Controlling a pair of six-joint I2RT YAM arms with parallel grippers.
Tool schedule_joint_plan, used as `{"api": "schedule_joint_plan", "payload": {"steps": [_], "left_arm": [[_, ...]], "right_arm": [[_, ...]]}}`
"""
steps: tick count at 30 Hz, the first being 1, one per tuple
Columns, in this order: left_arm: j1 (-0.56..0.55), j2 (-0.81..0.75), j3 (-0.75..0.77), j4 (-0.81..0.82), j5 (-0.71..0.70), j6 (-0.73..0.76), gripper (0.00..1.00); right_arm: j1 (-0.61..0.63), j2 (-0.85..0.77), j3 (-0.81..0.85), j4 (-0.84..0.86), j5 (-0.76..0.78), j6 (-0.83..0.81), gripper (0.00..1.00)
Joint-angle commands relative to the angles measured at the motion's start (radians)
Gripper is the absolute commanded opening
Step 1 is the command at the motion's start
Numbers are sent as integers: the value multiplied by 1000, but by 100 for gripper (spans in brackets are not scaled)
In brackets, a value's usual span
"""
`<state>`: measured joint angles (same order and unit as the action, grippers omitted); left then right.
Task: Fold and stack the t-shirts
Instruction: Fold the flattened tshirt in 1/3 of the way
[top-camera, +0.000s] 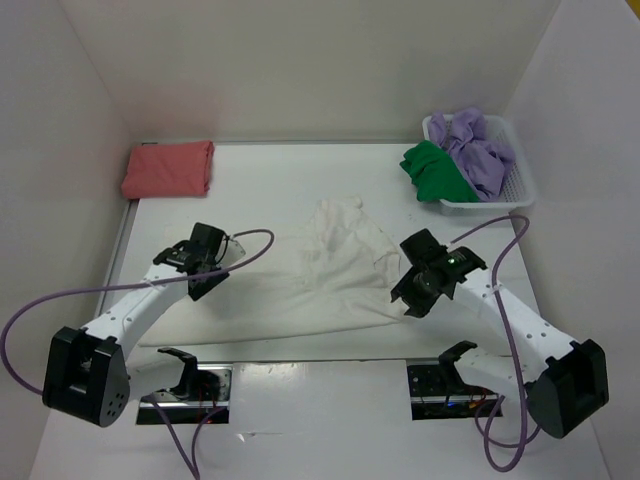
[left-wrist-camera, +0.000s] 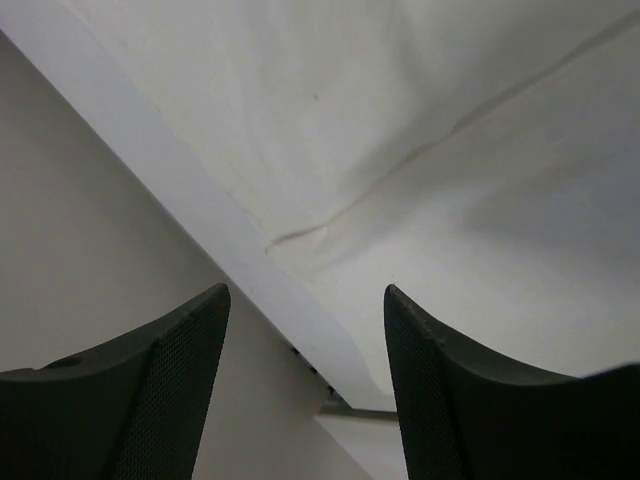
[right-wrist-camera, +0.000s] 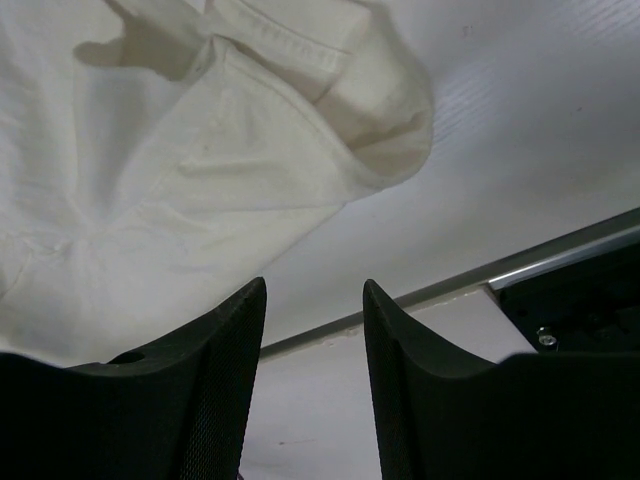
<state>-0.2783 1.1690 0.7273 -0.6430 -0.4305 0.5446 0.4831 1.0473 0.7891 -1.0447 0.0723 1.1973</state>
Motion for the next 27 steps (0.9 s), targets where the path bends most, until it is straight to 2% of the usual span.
{"api": "schedule_joint_plan", "payload": {"steps": [1, 8, 14, 19, 22, 27], "left_arm": [[33, -52, -57, -8, -120, 52, 71], [44, -97, -229, 32, -177, 52, 73], [53, -132, -311, 68, -168, 97, 76], [53, -152, -361, 80, -136, 126, 78], [42, -163, -405, 106, -136, 147, 80], [42, -196, -462, 138, -136, 178, 81]], "right_arm": [[25, 31, -17, -29, 34, 110, 49], [12, 128, 31, -29, 159, 183, 46], [26, 236, 61, -29, 117, 145, 47], [35, 214, 50, -41, 127, 211, 47], [35, 204, 50, -51, 115, 251, 56], [57, 226, -50, 41, 3, 318, 60]]}}
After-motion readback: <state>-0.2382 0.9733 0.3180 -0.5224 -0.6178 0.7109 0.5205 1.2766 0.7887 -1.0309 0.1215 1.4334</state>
